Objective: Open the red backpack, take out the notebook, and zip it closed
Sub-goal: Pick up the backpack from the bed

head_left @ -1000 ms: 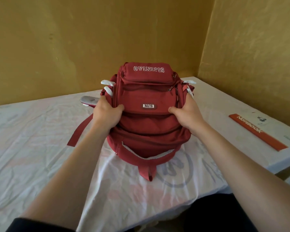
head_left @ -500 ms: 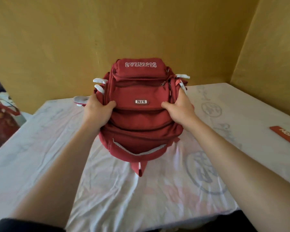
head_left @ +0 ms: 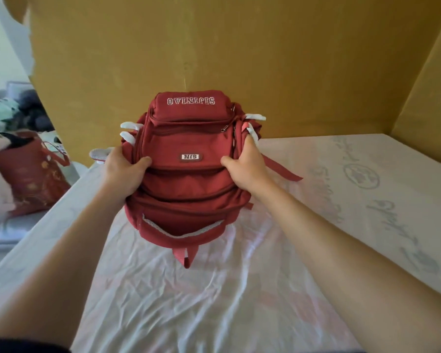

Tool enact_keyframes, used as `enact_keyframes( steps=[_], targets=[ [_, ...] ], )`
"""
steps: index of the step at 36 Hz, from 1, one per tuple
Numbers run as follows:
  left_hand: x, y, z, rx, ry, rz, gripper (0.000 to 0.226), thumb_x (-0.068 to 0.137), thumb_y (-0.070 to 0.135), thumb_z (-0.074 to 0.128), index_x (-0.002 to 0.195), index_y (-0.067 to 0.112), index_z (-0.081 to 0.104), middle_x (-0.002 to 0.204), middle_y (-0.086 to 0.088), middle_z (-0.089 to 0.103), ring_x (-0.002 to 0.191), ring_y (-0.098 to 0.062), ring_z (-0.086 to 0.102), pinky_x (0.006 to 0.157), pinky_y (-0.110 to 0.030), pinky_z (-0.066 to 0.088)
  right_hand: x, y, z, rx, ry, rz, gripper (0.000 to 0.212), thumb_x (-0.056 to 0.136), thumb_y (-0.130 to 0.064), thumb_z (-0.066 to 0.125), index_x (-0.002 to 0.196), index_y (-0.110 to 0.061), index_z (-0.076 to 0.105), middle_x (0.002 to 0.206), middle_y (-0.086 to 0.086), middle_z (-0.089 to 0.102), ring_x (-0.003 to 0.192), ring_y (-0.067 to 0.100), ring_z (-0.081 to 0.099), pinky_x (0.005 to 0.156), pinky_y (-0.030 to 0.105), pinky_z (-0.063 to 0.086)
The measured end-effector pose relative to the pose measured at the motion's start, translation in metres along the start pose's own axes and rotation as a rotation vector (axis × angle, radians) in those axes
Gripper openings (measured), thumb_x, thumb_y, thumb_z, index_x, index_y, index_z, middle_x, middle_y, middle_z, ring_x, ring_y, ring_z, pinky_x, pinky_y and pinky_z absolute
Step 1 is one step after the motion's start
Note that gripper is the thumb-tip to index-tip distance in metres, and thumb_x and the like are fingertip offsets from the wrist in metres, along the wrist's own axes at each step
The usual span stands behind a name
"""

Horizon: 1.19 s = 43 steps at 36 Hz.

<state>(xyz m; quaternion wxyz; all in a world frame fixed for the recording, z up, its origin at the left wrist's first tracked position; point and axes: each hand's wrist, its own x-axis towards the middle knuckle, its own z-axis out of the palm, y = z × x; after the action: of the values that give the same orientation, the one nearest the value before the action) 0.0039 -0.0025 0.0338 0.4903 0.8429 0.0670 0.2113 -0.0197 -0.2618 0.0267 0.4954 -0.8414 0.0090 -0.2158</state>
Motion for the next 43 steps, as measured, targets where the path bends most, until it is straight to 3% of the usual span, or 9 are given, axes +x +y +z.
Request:
enact_keyframes(
  steps=[4, 9, 12, 18, 24, 30, 35, 40, 43],
  targets=[
    [0.004, -0.015, -0.01, 0.025, -0.011, -0.006, 0.044, 0.088, 0.027, 0.076, 0.124, 0.006, 0.062, 0.113, -0.009, 0.066, 0.102, -0.028, 0.062, 0.088, -0.038, 0.049, -0.002, -0.004, 0.016, -0.023, -0.017, -0.002, 0.082, 0.09, -0.018, 0.065, 0.159, -0.011, 0.021, 0.12, 0.004, 0.056, 0.117, 0.028, 0.06, 0.084, 0.023, 0.037],
    [0.006, -0.03, -0.014, 0.052, -0.06, -0.036, 0.047, 0.089, 0.029, 0.076, 0.127, 0.007, 0.059, 0.119, -0.012, 0.067, 0.108, -0.032, 0.063, 0.099, -0.047, 0.051, -0.008, 0.0, 0.029, -0.055, -0.019, 0.009, 0.086, 0.09, -0.017, 0.066, 0.16, -0.01, 0.017, 0.139, 0.016, 0.056, 0.122, 0.035, 0.058, 0.088, 0.026, 0.037],
    [0.005, -0.038, -0.011, 0.077, -0.08, -0.03, 0.046, 0.089, 0.03, 0.077, 0.124, 0.005, 0.059, 0.118, -0.014, 0.067, 0.105, -0.032, 0.062, 0.093, -0.043, 0.05, -0.013, 0.005, 0.032, -0.063, -0.037, 0.039, 0.085, 0.089, -0.018, 0.067, 0.159, -0.007, 0.019, 0.147, 0.015, 0.051, 0.13, 0.035, 0.053, 0.098, 0.03, 0.039],
    [0.0, -0.047, -0.002, 0.066, -0.144, -0.05, 0.047, 0.09, 0.028, 0.078, 0.125, 0.003, 0.058, 0.122, -0.015, 0.068, 0.112, -0.035, 0.064, 0.099, -0.048, 0.051, -0.019, 0.017, 0.033, -0.078, -0.063, 0.103, 0.08, 0.089, -0.018, 0.068, 0.155, -0.004, 0.025, 0.141, 0.014, 0.053, 0.128, 0.034, 0.054, 0.102, 0.034, 0.042],
    [0.003, -0.05, 0.001, 0.11, -0.181, -0.113, 0.058, 0.087, 0.036, 0.079, 0.128, 0.002, 0.054, 0.126, -0.015, 0.065, 0.117, -0.035, 0.061, 0.102, -0.05, 0.05, -0.021, 0.022, 0.034, -0.097, -0.08, 0.169, 0.088, 0.09, -0.021, 0.067, 0.159, -0.008, 0.014, 0.149, 0.015, 0.047, 0.131, 0.036, 0.052, 0.104, 0.041, 0.045],
    [0.004, -0.054, 0.008, 0.245, -0.245, -0.171, 0.073, 0.09, 0.044, 0.075, 0.139, -0.001, 0.045, 0.139, -0.02, 0.057, 0.128, -0.04, 0.054, 0.107, -0.05, 0.045, -0.014, 0.025, 0.031, -0.096, -0.104, 0.227, 0.087, 0.089, -0.024, 0.068, 0.157, -0.005, 0.018, 0.145, 0.015, 0.05, 0.128, 0.035, 0.054, 0.099, 0.039, 0.046],
    [0.01, -0.05, 0.014, 0.483, -0.234, -0.151, 0.075, 0.091, 0.05, 0.069, 0.138, -0.005, 0.049, 0.138, -0.029, 0.056, 0.131, -0.046, 0.05, 0.106, -0.049, 0.042, -0.01, 0.031, 0.031, -0.132, -0.133, 0.293, 0.084, 0.088, -0.029, 0.069, 0.152, -0.003, 0.023, 0.12, 0.011, 0.062, 0.099, 0.028, 0.06, 0.078, 0.033, 0.044],
    [0.014, -0.053, 0.017, 0.723, -0.219, -0.213, 0.097, 0.088, 0.066, 0.063, 0.152, -0.002, 0.036, 0.152, -0.032, 0.039, 0.144, -0.048, 0.03, 0.118, -0.057, 0.026, -0.008, 0.034, 0.032, -0.282, -0.161, 0.346, 0.107, 0.08, -0.05, 0.08, 0.153, -0.001, 0.021, 0.152, 0.02, 0.044, 0.137, 0.038, 0.047, 0.111, 0.046, 0.042],
    [0.009, -0.047, 0.019, 0.75, -0.178, -0.25, 0.11, 0.086, 0.066, 0.066, 0.159, -0.002, 0.019, 0.16, -0.028, 0.028, 0.15, -0.046, 0.02, 0.118, -0.06, 0.023, -0.009, 0.035, 0.03, -0.452, -0.132, 0.429, 0.124, 0.07, -0.069, 0.079, 0.154, -0.001, 0.019, 0.155, 0.024, 0.036, 0.142, 0.039, 0.04, 0.115, 0.047, 0.036]
  ],
)
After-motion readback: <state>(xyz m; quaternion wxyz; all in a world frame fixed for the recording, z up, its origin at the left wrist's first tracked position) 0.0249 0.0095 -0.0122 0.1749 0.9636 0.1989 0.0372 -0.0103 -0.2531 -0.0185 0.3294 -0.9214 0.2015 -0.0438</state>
